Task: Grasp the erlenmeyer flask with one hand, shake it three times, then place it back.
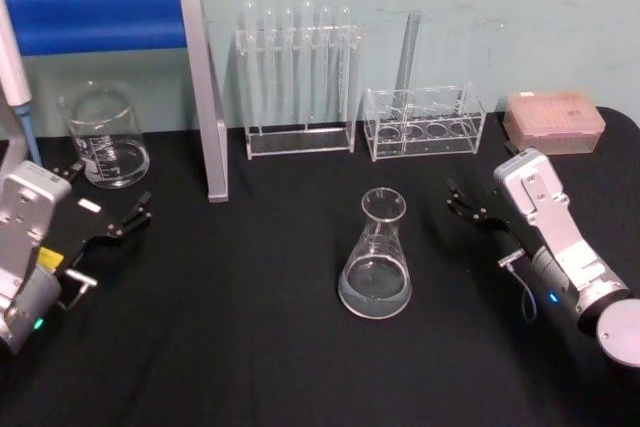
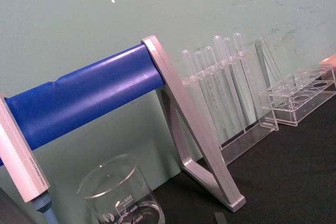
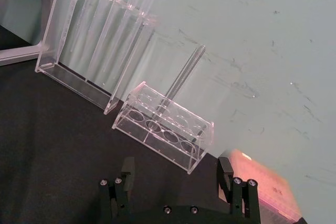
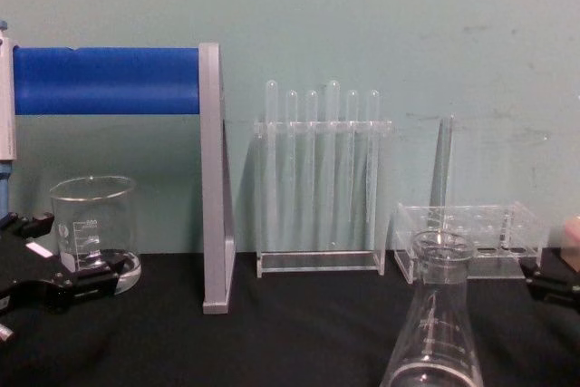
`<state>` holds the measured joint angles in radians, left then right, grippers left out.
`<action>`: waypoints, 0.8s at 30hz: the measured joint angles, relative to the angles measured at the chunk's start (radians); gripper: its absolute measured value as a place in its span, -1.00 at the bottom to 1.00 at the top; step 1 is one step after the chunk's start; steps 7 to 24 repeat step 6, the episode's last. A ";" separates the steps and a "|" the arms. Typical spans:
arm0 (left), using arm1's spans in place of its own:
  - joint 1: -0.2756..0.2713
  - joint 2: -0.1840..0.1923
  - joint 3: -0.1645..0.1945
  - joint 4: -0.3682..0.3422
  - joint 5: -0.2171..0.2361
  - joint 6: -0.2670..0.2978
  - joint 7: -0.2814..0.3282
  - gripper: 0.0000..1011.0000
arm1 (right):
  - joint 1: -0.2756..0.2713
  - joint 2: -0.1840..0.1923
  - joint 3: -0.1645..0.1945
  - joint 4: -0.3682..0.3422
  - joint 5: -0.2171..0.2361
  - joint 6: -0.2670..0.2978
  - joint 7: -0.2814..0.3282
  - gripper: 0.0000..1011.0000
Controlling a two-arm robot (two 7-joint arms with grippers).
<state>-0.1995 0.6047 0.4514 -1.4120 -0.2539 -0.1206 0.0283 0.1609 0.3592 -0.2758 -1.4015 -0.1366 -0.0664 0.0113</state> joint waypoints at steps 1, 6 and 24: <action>0.000 0.000 0.000 0.000 0.000 0.000 0.000 0.98 | 0.000 0.000 0.000 0.000 0.000 0.000 0.000 0.98; 0.000 0.000 0.000 0.000 0.000 0.000 0.000 0.98 | 0.000 0.000 0.000 0.000 0.000 0.000 0.000 0.98; 0.000 0.000 0.000 0.000 0.000 0.000 0.000 0.98 | 0.000 0.000 0.000 0.000 0.000 0.000 0.000 0.98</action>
